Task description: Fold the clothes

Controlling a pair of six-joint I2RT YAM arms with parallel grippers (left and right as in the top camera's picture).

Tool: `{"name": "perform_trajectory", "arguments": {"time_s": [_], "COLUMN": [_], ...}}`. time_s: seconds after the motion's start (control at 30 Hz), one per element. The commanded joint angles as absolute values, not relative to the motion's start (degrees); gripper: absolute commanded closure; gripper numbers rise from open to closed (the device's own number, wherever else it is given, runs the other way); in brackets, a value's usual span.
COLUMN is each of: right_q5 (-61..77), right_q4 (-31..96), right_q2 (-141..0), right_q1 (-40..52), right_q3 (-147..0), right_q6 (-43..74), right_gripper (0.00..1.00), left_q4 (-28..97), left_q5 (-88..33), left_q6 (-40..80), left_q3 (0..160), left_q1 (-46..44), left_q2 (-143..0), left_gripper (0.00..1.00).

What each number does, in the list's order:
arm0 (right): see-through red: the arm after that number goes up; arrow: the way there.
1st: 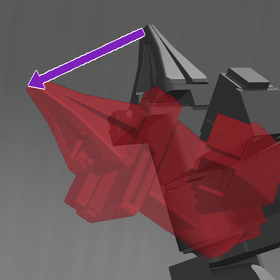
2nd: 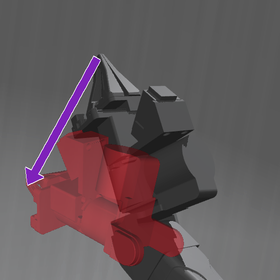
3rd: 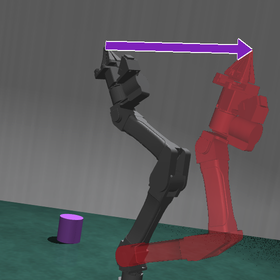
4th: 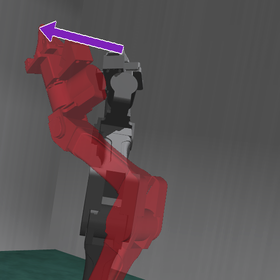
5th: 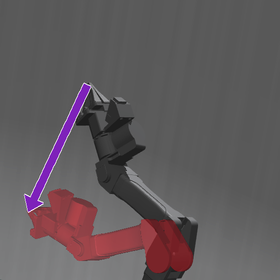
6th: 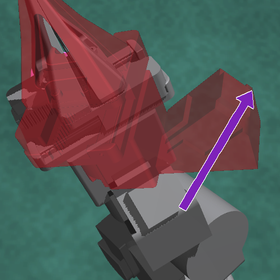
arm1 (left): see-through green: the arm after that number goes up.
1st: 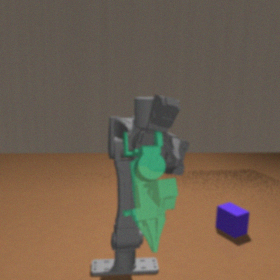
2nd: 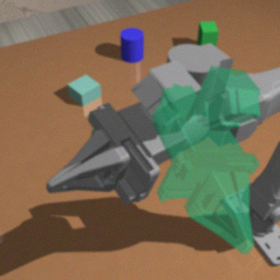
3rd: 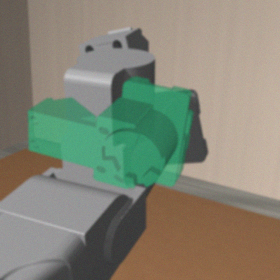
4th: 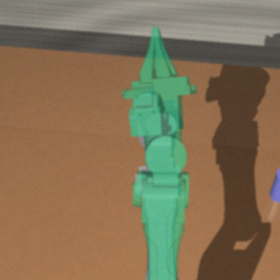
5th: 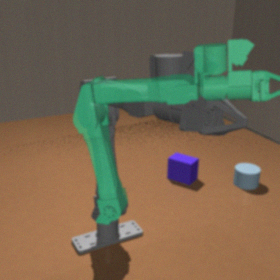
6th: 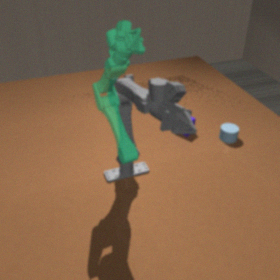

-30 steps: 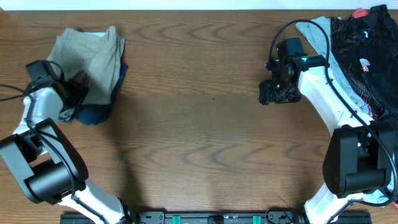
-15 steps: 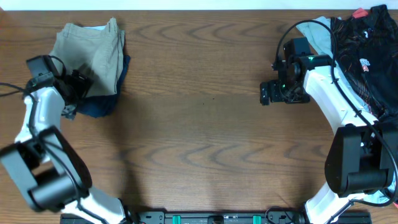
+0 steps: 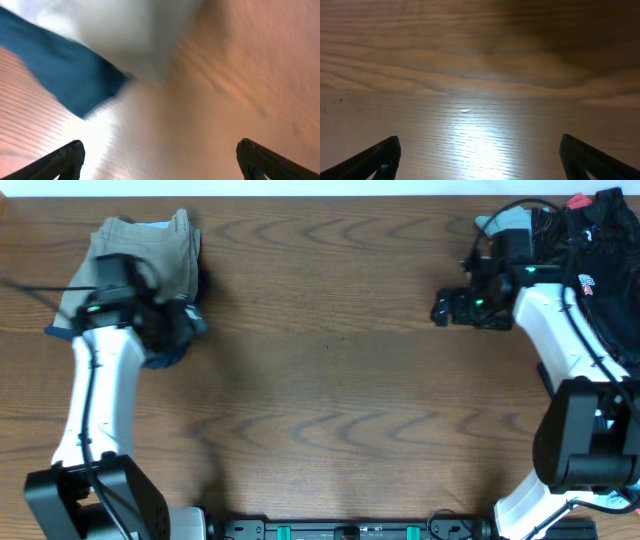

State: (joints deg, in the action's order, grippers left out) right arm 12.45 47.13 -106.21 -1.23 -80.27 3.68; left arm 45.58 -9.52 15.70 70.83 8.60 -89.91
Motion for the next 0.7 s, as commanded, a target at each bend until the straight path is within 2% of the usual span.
{"name": "perform_trajectory", "arguments": {"time_s": [0.0,0.2,0.67], "right_q5": [14.39,10.22,9.67], "right_q4": [48.97,56.99,71.46], "right_q2": [-105.25,-105.25,-104.84], "right_q1": [-4.75,-8.91,-10.81], "right_q3": [-81.73,-81.73,-81.01], "right_q6": [3.57,3.60,3.57], "right_gripper": [0.01,0.01,0.02], "left_q4": [48.84,55.24,71.85], "left_q5": [-6.42,-6.44,-6.48], "left_q6": [12.38,12.47,12.43], "left_q3": [71.20,71.20,71.07], "left_q1": [3.05,-1.89,-2.24], "left_q2": [-90.37,-90.37,-90.35], "left_gripper": [0.02,0.02,0.02]}}
